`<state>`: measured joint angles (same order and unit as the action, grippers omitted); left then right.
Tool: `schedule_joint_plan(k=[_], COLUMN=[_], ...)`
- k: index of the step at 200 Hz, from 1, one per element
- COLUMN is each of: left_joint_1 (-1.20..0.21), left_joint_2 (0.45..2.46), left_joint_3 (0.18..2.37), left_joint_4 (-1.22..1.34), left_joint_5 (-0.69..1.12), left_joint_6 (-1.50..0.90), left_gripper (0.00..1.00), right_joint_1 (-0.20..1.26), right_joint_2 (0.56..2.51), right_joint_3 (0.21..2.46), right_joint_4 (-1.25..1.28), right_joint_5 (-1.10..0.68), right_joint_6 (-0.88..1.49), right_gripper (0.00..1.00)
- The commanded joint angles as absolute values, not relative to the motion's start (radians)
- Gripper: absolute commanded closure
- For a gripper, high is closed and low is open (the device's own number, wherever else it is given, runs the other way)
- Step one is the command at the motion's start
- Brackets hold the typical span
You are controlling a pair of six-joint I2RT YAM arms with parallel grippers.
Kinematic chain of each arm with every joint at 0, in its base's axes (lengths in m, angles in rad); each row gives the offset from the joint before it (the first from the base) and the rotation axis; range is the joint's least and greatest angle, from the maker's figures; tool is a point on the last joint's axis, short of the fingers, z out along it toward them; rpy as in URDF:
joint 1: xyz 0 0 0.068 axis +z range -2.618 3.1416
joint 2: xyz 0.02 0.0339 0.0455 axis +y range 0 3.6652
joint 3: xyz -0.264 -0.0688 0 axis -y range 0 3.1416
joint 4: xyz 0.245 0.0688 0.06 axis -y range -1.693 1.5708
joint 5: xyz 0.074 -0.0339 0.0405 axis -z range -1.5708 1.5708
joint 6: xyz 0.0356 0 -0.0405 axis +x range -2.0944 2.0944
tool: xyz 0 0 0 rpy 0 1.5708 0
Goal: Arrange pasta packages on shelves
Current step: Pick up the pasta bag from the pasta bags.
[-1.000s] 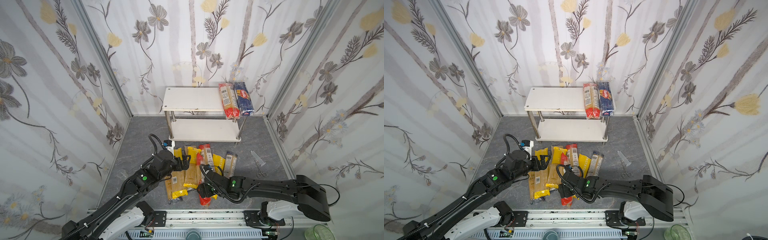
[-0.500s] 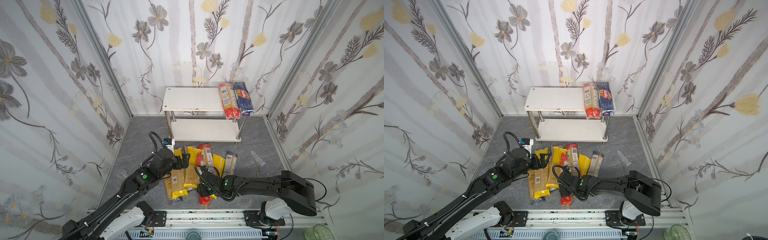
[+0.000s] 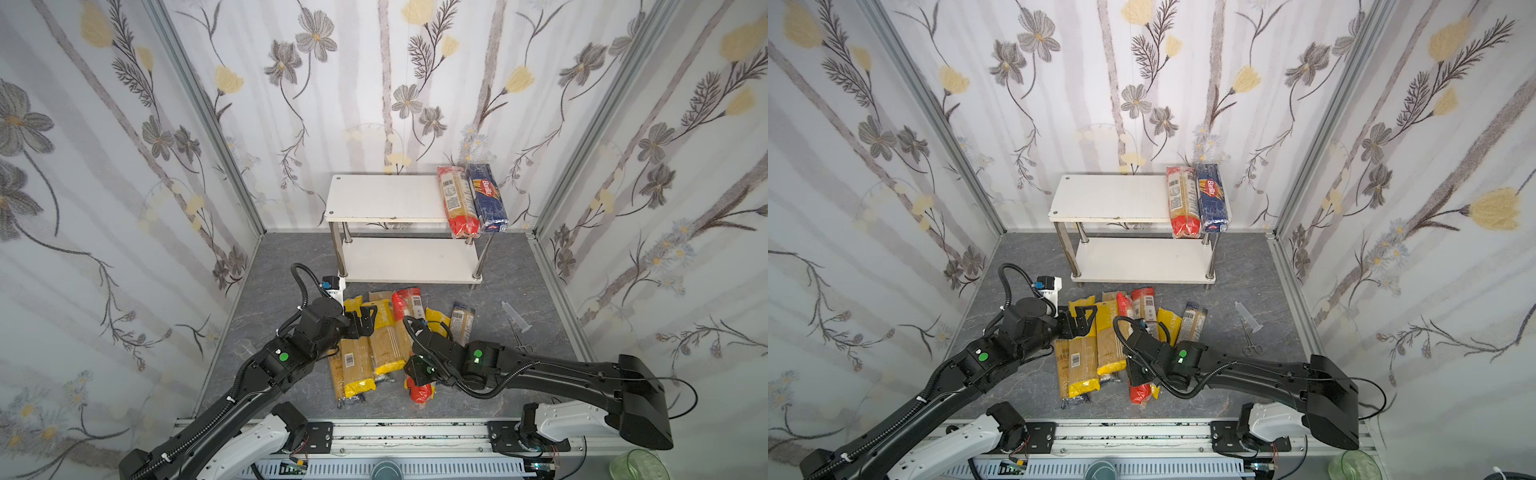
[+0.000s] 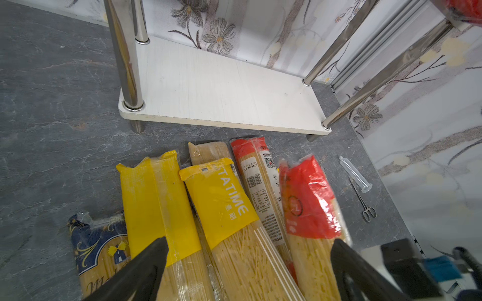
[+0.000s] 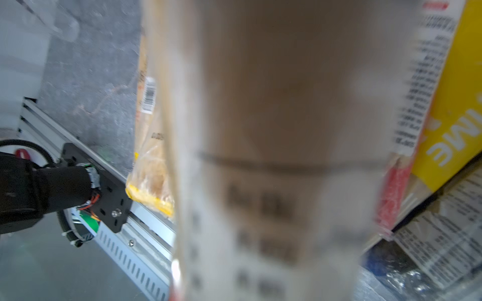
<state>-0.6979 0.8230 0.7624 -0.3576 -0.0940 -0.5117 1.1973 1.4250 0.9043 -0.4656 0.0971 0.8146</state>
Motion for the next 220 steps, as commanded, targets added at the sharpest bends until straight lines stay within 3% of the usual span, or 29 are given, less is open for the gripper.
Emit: schedule_joint_plan(k=[1,67,122,156,203,220], left_joint_1=[-0.696,-0.695,-0.694,-0.693,-0.692,-0.692], left_joint_2=[0.822,0.846,0.872,0.878,0.915,0.927], left_joint_3=[0.776,0.783,0.784,0.789,0.804,0.815], left_joint_4=[-0.365,-0.364,-0.362,-0.362,-0.362,-0.362], left_joint_5=[-0.106,-0.121,-0.124,-0.122,-0.119,-0.116], left_joint_6=[-0.505,-0.507,-0.507,-0.498,-0.502,-0.504], left_gripper=[0.0,0.0,0.0,0.0,0.0,0.0], right_joint_1=[1.194,1.111,1.053,1.042,0.973,0.957], right_joint_2=[1.359,1.252,1.352,1.36,1.333,1.342], right_joint_3=[0.984,1.064,0.927,0.82,0.61,0.579], right_joint_4=[-0.491,-0.594,-0.516,-0.477,-0.339,-0.321], right_joint_5=[0.203,0.256,0.186,0.182,0.118,0.117], right_joint_6=[0.773,0.698,0.706,0.725,0.739,0.735], right_gripper=[0.89,0.86,0.83,0.69,0.67,0.48])
